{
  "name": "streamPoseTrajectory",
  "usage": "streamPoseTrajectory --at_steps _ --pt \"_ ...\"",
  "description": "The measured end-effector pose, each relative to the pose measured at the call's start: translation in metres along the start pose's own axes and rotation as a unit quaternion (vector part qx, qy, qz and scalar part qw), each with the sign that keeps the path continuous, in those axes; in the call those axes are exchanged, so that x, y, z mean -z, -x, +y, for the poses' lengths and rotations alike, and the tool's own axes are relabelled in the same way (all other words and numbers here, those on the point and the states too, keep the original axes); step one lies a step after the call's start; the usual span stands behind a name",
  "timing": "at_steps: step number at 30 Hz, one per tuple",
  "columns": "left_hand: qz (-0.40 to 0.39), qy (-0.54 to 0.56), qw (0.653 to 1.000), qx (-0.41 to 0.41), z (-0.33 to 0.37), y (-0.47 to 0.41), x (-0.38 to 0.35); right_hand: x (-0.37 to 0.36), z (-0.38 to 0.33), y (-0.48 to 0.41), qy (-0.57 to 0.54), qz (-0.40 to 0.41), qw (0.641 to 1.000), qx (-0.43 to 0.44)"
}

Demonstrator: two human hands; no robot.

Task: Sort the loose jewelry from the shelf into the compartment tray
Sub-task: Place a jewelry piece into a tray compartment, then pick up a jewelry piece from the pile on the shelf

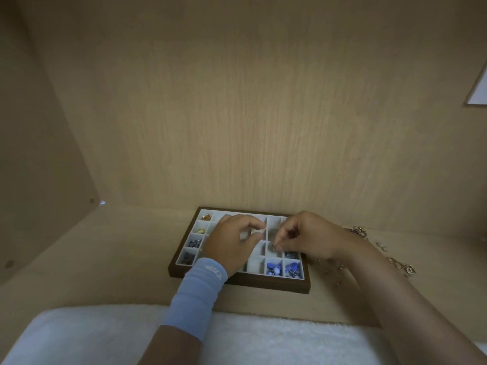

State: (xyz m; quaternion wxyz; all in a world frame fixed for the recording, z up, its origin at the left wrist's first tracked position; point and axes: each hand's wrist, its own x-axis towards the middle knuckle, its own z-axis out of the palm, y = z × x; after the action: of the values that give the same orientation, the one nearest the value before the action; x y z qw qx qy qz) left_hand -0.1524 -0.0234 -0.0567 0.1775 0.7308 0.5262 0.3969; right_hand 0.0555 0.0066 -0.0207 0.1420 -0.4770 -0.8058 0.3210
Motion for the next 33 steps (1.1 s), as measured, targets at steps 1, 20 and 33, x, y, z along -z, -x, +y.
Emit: streamPoseTrajectory --at_steps 1,20,33 --pt "-0.012 -0.044 0.999 -0.012 -0.003 0.002 0.000 -0.002 -0.002 -0.001 0.054 0.001 0.999 -0.005" --pt "-0.036 -0.082 0.996 -0.003 0.001 0.002 -0.004 0.026 -0.009 0.021 0.072 0.111 0.990 -0.056" --pt "-0.135 -0.029 0.990 -0.026 0.080 -0.029 -0.087 0.093 0.088 0.095 0.138 0.170 0.954 -0.203"
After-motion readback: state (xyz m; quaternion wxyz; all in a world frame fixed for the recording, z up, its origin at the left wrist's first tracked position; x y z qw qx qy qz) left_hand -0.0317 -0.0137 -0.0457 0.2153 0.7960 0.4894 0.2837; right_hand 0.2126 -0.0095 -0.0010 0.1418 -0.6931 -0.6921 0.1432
